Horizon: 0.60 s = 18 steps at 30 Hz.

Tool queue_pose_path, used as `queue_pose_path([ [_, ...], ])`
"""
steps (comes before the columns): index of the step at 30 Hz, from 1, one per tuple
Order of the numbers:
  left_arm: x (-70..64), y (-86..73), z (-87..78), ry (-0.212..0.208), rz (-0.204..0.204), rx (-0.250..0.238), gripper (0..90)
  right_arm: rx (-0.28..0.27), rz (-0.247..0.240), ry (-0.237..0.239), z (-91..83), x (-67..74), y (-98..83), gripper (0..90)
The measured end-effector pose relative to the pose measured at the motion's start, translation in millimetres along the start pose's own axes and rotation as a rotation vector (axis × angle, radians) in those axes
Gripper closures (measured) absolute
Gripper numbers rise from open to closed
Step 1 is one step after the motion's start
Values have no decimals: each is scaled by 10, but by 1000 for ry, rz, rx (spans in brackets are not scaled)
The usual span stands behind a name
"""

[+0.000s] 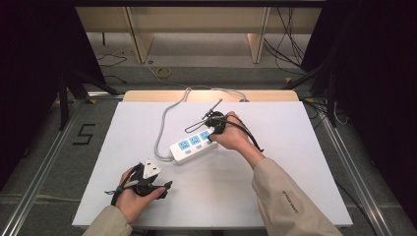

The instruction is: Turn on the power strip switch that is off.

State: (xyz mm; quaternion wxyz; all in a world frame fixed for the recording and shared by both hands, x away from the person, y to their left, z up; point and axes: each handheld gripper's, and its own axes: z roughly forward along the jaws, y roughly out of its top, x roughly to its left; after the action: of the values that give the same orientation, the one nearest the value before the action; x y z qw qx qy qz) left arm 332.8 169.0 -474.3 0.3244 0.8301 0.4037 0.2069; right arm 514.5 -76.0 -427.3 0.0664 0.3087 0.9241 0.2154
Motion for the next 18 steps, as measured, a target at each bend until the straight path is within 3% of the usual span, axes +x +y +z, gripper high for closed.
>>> queue_pose_path([
  [18,0,1,1,-1,1,1,295,13,6,-1,65,-30,25,900],
])
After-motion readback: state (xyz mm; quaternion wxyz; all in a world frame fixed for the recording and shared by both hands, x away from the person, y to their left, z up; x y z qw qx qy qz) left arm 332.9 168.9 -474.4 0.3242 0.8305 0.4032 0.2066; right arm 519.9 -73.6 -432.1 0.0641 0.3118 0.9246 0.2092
